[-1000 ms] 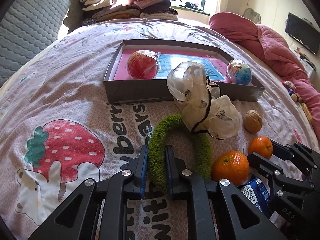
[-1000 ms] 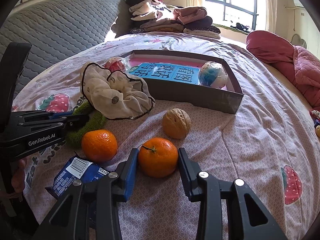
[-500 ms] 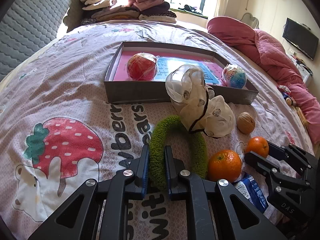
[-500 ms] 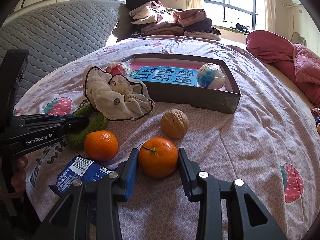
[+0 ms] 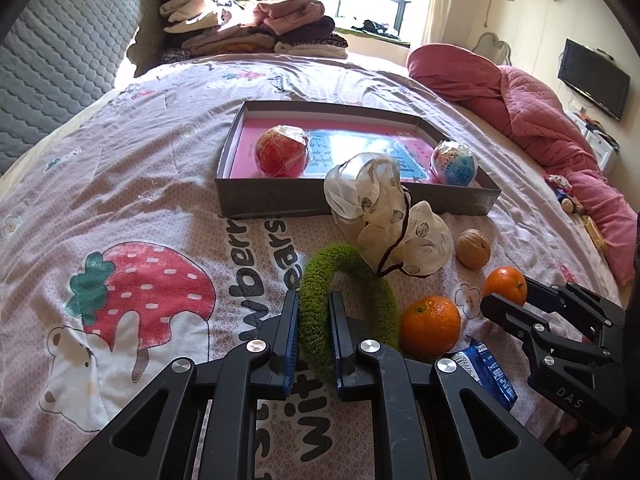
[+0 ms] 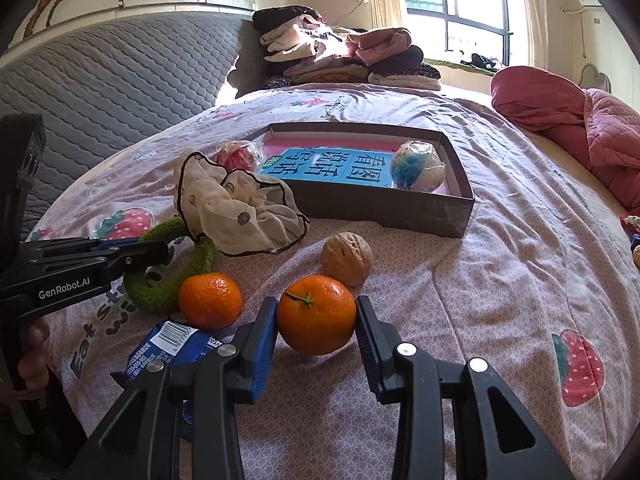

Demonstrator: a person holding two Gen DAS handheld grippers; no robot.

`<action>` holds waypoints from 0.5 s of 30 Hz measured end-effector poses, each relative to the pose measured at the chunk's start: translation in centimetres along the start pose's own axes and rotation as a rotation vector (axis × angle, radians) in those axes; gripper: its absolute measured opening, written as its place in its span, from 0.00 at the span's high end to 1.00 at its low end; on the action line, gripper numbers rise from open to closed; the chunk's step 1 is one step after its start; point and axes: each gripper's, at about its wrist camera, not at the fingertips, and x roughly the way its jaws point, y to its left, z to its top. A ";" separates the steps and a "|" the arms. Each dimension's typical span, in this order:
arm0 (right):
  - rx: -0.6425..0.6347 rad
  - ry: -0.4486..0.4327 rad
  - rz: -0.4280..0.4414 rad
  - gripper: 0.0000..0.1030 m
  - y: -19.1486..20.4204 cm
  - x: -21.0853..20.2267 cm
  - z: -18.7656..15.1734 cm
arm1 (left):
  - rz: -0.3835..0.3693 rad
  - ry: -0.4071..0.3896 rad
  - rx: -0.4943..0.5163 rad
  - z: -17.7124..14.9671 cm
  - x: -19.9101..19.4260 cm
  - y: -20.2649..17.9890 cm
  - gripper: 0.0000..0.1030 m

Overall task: Organize objects
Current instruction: 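Grasp the green fuzzy ring with the left gripper while the right gripper grasps an orange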

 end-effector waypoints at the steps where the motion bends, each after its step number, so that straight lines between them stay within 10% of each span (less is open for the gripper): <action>1: 0.001 0.000 0.002 0.62 0.0 0.0 0.0 | -0.001 -0.003 0.000 0.0 -0.2 0.0 0.87; 15: 0.006 -0.042 0.006 0.62 -0.1 -1.2 0.2 | 0.033 -0.067 0.013 0.2 -2.8 -0.1 0.87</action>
